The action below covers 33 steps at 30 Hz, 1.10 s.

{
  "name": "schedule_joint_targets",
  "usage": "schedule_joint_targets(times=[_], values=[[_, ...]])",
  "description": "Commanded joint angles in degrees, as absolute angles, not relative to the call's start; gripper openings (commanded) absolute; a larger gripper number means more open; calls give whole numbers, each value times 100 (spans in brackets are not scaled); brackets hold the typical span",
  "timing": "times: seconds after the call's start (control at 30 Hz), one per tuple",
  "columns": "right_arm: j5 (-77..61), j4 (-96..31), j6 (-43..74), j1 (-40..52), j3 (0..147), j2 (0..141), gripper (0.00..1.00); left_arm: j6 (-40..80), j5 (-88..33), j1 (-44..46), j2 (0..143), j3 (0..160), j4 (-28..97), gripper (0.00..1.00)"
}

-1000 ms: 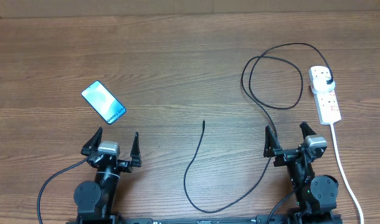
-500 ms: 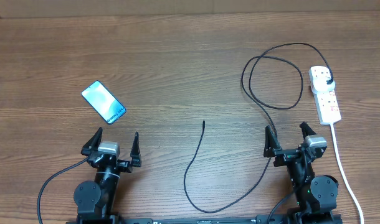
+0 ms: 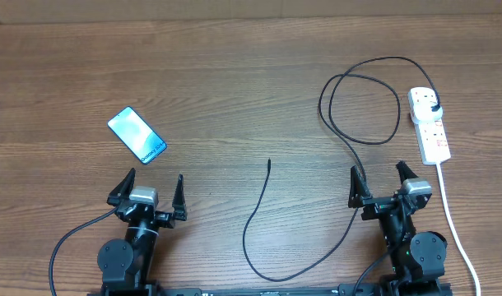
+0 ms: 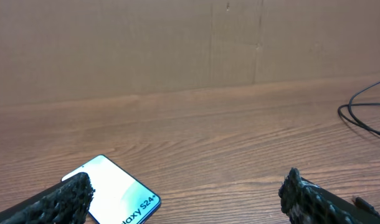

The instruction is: Plug charger to phone and switch on socket

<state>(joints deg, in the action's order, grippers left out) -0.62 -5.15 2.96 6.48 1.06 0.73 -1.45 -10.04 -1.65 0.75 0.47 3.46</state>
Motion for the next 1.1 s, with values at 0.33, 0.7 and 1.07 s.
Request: schedule_joint_targets(times=[0.33, 0.7, 1.07], values=[[-5, -484, 272, 674, 45, 21, 100, -67, -996, -191, 27, 27, 360, 99], [-3, -484, 272, 674, 45, 23, 100, 16, -1009, -191, 27, 47, 386, 100], [-5, -484, 272, 674, 45, 23, 100, 268, -812, -191, 38, 882, 1660, 100]])
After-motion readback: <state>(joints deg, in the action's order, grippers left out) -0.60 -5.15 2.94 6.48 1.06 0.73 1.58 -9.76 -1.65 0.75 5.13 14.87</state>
